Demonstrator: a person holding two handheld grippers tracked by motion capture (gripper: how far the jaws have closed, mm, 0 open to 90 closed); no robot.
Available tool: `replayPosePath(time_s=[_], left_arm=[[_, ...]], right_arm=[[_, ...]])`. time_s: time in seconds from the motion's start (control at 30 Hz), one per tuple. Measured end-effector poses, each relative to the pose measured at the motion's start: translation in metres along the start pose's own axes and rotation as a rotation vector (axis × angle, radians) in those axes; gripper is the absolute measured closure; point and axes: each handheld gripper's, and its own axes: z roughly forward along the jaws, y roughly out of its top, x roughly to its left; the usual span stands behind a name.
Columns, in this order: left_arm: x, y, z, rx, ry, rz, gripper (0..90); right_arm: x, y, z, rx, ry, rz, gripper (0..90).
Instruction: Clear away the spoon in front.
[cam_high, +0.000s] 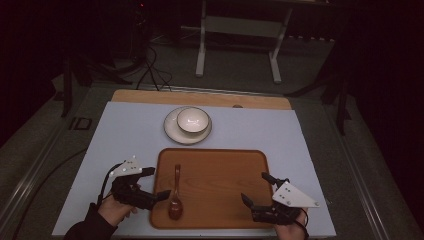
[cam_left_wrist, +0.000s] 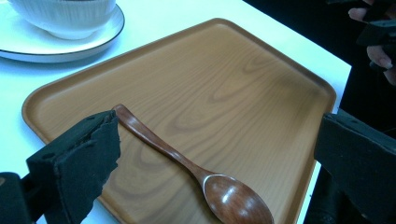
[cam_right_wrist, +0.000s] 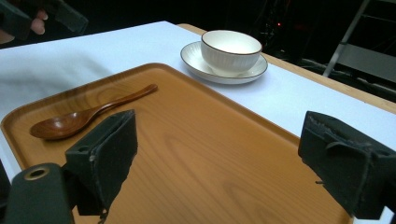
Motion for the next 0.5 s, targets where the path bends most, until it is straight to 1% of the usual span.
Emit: replayPosePath(time_s=[0.17,0.2,0.3,0.37,0.47,0.5], left_arm=[[-0.001,-0.006,0.001,-0.011,0.013,0.024,0.4],[-0.001,-0.007,0.002,-0.014,0.010,0.025,0.4],[-0.002,-0.008,0.002,-0.031,0.016,0.040,0.4],[-0.003,-0.009,0.002,-0.043,0.013,0.050,0.4],[-0.003,-0.011,0.004,-0.038,0.000,0.063,0.4],[-0.004,-0.012,0.005,-0.032,0.005,0.069,0.4]], right_arm=[[-0.001,-0.001,0.000,0.001,0.001,0.005,11.8],[-0.002,-0.001,0.000,0.004,0.003,0.010,11.8],[-0.002,-0.002,0.001,0.004,0.005,0.009,11.8],[-0.003,-0.002,0.000,0.004,0.006,0.010,11.8],[-0.005,-0.003,0.001,0.004,0.008,0.017,11.8],[-0.005,-0.004,0.001,0.006,0.009,0.020,11.8]])
